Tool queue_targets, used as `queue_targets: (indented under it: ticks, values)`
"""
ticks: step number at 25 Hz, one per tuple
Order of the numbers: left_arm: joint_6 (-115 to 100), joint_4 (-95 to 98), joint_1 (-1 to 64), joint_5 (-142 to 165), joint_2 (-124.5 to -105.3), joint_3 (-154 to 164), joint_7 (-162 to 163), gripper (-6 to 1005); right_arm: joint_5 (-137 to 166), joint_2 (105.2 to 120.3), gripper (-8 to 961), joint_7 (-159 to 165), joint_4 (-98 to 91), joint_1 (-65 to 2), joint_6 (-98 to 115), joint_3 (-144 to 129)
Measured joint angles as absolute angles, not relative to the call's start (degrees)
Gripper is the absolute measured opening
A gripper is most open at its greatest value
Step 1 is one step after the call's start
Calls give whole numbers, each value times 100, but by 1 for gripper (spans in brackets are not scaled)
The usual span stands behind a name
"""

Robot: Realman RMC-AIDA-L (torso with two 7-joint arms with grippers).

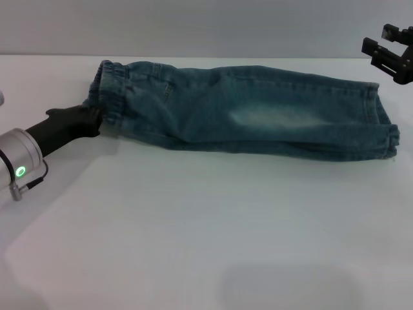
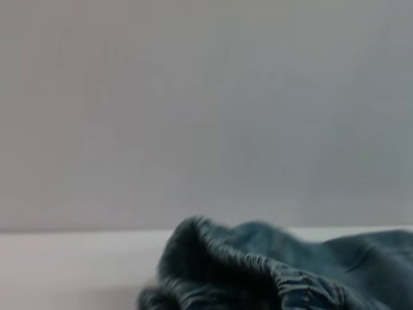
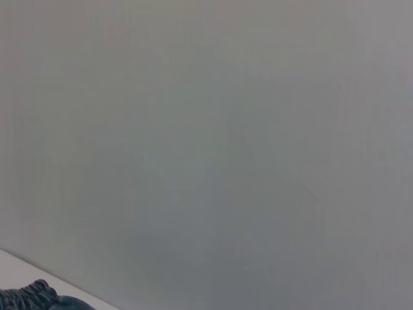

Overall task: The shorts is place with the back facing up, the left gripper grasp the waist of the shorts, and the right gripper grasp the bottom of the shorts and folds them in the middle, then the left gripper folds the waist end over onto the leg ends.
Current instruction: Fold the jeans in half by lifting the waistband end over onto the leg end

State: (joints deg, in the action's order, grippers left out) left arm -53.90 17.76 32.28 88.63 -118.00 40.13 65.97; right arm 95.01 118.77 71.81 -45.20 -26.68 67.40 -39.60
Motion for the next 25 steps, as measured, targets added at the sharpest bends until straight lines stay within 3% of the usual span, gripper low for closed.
queue_targets:
  ticks: [25]
  values:
    - [-7518, 2298, 3483, 8610, -11794, 4012, 7057, 32, 9527, 11896, 469, 7136, -3071, -3797, 4911, -5444]
